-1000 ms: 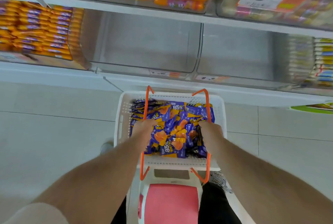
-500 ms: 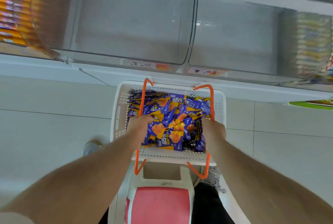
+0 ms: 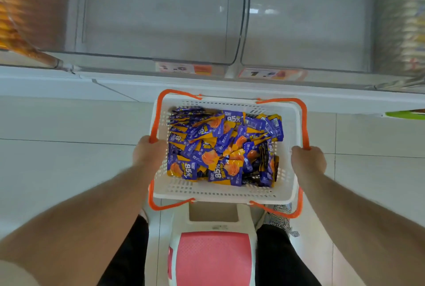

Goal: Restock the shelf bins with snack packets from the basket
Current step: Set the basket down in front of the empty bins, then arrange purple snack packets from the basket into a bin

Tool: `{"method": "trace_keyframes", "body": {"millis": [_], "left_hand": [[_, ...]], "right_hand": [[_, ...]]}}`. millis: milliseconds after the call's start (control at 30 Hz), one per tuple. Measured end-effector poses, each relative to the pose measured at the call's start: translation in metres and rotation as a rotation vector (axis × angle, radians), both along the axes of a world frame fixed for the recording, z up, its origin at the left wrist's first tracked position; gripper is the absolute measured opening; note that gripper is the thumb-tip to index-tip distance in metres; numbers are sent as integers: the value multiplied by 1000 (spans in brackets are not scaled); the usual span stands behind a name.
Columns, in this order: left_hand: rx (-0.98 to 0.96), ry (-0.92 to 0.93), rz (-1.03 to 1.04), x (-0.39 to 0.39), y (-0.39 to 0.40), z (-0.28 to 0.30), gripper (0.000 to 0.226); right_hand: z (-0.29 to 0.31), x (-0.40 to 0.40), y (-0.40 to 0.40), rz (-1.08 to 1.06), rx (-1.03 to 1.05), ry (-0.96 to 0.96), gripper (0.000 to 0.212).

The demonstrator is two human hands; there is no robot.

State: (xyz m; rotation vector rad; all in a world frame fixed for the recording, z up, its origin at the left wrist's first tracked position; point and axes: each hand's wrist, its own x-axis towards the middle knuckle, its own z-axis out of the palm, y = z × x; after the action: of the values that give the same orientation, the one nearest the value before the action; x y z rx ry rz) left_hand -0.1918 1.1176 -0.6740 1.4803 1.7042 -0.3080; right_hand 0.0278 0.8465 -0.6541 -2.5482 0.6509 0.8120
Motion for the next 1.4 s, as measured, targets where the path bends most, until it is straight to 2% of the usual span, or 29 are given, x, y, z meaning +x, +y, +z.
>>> {"method": "trace_keyframes", "body": {"millis": [67, 200, 300, 400, 500, 733, 800, 900, 967, 1033, 1233, 1400], "left_hand": [[14, 56, -47, -5, 2, -3, 31], [60, 164, -137, -12, -2, -11, 79], [126, 243, -347, -9, -6, -3, 93], [157, 190, -633, 4, -10, -3, 89], [170, 109, -813, 28, -14, -18, 84], [178, -42, -1236, 82, 5, -83, 66], [223, -33, -1366, 91, 15, -100, 60], [262, -26, -1488, 99, 26, -122, 58], [287, -47, -1530, 104, 32, -134, 55], [311, -70, -1528, 108, 34, -142, 52], [366, -107, -1462, 119, 26, -151, 43], [356, -53, -1418, 119, 13, -147, 43]], "right_hand": [[-4, -2, -5, 16, -25, 16, 37], [-13, -6, -7, 92, -104, 76, 62], [-10, -11, -1, 289, -230, 37, 74], [-8, -14, 9, 540, -210, -31, 71], [-22, -12, 31, 637, -38, 19, 57], [-97, -11, 103, 1029, 131, 90, 39], [-123, -11, 122, 1079, 139, 99, 47], [-153, -7, 146, 1228, 117, 107, 87], [-167, -4, 155, 1365, 67, 103, 106], [-179, -5, 161, 1458, 9, 82, 111], [-199, -13, 176, 1554, -17, 19, 105], [-194, -17, 177, 1516, -32, -12, 96]]}}
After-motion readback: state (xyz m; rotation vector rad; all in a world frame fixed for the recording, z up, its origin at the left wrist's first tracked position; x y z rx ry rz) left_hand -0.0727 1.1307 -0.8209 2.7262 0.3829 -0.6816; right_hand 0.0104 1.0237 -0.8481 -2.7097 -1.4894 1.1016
